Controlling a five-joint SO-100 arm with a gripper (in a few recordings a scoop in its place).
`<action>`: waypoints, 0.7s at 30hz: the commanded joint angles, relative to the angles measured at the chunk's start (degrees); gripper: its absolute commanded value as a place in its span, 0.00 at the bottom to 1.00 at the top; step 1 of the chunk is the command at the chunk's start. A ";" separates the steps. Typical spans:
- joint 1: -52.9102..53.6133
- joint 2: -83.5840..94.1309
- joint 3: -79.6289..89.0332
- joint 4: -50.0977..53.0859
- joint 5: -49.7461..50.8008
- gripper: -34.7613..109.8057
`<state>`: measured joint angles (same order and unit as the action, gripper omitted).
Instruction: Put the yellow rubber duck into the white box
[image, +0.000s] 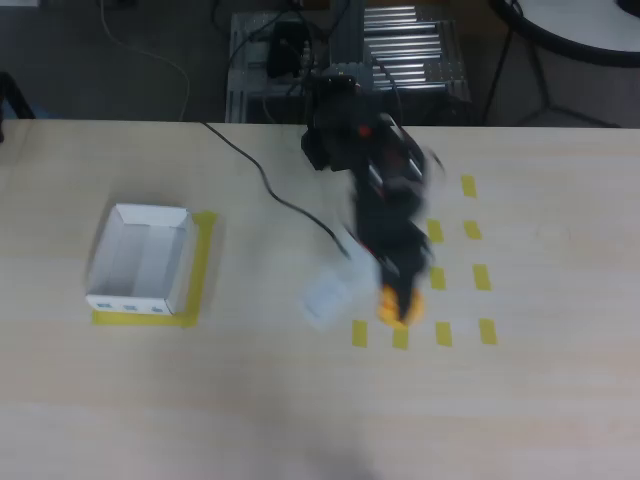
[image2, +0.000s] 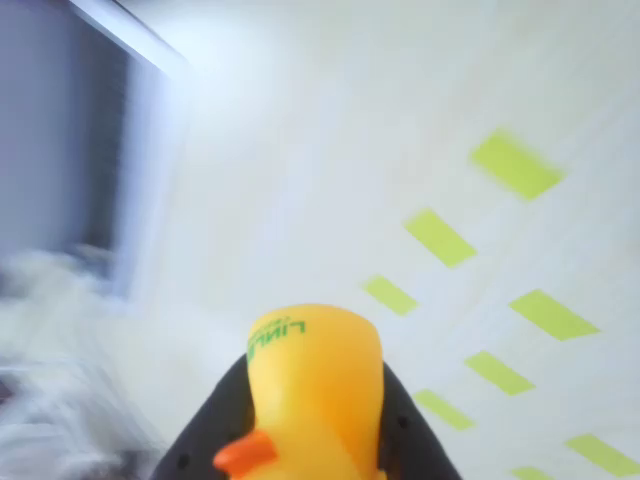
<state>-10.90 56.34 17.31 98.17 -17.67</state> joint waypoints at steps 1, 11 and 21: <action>16.44 29.18 7.82 -0.18 0.18 0.24; 50.54 32.70 7.73 -2.90 3.25 0.24; 61.87 22.24 29.44 -26.89 2.37 0.24</action>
<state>47.02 77.78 34.80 83.23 -13.62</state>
